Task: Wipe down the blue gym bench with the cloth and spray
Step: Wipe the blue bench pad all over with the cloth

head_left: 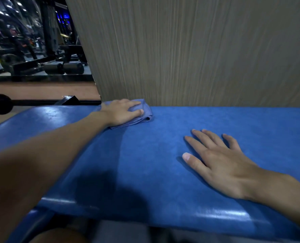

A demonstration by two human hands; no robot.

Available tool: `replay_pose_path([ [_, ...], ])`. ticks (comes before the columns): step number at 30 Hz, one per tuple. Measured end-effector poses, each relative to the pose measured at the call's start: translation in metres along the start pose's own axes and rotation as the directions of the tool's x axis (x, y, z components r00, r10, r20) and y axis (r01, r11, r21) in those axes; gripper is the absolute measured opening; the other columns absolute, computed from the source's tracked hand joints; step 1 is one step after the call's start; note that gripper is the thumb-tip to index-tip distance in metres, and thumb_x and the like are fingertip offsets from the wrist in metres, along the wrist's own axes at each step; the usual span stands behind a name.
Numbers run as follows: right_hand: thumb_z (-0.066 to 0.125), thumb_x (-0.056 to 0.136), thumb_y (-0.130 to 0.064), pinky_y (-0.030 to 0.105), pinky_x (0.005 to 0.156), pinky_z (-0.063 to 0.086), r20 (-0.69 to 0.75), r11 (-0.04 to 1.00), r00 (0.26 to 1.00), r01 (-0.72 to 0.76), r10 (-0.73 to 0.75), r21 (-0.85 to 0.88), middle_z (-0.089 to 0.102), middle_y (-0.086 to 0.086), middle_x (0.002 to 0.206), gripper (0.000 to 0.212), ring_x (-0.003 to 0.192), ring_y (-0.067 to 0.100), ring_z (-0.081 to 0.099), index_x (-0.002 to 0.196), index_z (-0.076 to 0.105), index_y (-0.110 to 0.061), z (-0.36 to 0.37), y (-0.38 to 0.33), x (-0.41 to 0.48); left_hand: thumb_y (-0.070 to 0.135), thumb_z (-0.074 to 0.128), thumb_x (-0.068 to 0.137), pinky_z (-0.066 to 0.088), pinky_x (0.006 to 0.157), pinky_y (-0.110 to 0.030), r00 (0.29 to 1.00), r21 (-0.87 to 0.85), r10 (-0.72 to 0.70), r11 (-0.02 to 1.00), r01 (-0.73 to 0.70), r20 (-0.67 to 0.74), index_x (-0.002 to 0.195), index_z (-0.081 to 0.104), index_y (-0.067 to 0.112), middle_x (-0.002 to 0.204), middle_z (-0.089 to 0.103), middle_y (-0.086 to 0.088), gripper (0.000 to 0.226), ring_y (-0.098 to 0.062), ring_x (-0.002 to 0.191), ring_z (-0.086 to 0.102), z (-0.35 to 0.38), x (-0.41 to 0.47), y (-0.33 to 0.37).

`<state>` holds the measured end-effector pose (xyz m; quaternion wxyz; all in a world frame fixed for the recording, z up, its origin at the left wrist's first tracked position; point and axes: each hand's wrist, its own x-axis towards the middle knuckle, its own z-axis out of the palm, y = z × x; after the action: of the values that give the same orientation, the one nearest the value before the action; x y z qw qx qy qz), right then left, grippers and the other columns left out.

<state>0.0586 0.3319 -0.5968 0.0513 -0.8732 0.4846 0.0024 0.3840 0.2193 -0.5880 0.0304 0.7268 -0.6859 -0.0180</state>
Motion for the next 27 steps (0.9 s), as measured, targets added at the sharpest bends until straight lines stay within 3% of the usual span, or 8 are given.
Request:
replay_pose_path([
  [3,-0.017,0.072,-0.071,0.046,0.119,-0.006,0.011,1.000,1.000,-0.002,0.002,-0.003,-0.008,-0.011,0.162,0.091,0.147,0.009,-0.014,0.153,0.000,-0.033,-0.002,-0.004,-0.001,0.087,0.006,0.067,0.016,0.109,-0.067,0.999,0.040,0.046,0.998,-0.046,0.007,0.148,0.023,0.054,0.161,0.023,0.012,0.088,-0.020,0.147,0.020,0.006,-0.023,0.012],
  [7,-0.021,0.070,-0.072,0.047,0.119,-0.005,-0.001,1.000,1.000,-0.005,0.005,0.013,-0.006,-0.011,0.162,0.094,0.148,0.010,-0.012,0.153,-0.001,-0.033,-0.002,-0.002,-0.002,0.086,0.004,0.070,0.008,0.116,-0.063,0.974,0.061,0.219,0.973,-0.222,0.061,0.148,0.010,0.060,0.165,0.007,0.013,0.082,-0.017,0.152,0.006,0.006,-0.088,0.041],
  [11,-0.022,0.068,-0.076,0.046,0.120,0.000,-0.040,0.998,0.999,-0.009,0.011,0.061,0.005,-0.012,0.162,0.100,0.148,0.008,-0.003,0.154,0.000,-0.029,-0.003,-0.001,0.000,0.085,0.004,0.075,-0.004,0.119,-0.055,0.858,0.142,0.500,0.847,-0.512,0.114,0.140,-0.014,0.067,0.164,-0.011,0.018,0.070,-0.015,0.151,-0.010,0.009,-0.165,0.072],
  [14,-0.011,0.078,-0.072,0.046,0.120,0.000,-0.072,0.995,0.997,-0.018,0.025,0.100,0.012,-0.011,0.161,0.091,0.148,0.007,0.003,0.154,0.006,-0.026,-0.010,-0.006,0.002,0.081,0.016,0.078,-0.008,0.119,-0.052,0.817,0.080,0.554,0.818,-0.570,0.158,0.138,-0.012,0.069,0.162,-0.015,0.022,0.067,-0.009,0.149,-0.017,0.005,-0.181,0.071],
  [19,-0.023,0.061,-0.078,0.047,0.120,-0.003,-0.031,0.999,0.999,0.011,-0.010,0.041,0.002,-0.011,0.163,0.108,0.149,0.009,-0.005,0.154,0.001,-0.030,-0.005,-0.018,0.009,0.084,0.015,0.074,0.006,0.120,-0.051,0.887,0.075,0.452,0.885,-0.459,0.095,0.146,0.011,0.062,0.164,0.003,0.019,0.075,-0.012,0.151,0.003,0.002,-0.118,0.045],
  [23,-0.025,0.063,-0.074,0.047,0.119,-0.006,-0.007,1.000,1.000,0.023,-0.023,0.003,-0.009,-0.012,0.162,0.102,0.147,0.008,-0.015,0.153,-0.002,-0.032,0.001,-0.019,0.009,0.090,0.018,0.068,0.017,0.117,-0.055,0.981,-0.026,0.195,0.981,-0.195,-0.001,0.142,0.025,0.063,0.162,0.020,0.017,0.080,-0.010,0.149,0.017,0.002,-0.046,-0.002],
  [27,-0.024,0.066,-0.075,0.048,0.119,-0.006,-0.009,1.000,1.000,0.021,-0.021,0.007,-0.009,-0.012,0.162,0.100,0.147,0.007,-0.016,0.153,0.001,-0.033,0.001,-0.019,0.009,0.092,0.015,0.068,0.022,0.109,-0.062,1.000,-0.027,-0.009,1.000,0.009,-0.009,0.146,0.031,0.051,0.157,0.032,0.011,0.089,-0.022,0.145,0.029,-0.002,-0.011,-0.020],
])
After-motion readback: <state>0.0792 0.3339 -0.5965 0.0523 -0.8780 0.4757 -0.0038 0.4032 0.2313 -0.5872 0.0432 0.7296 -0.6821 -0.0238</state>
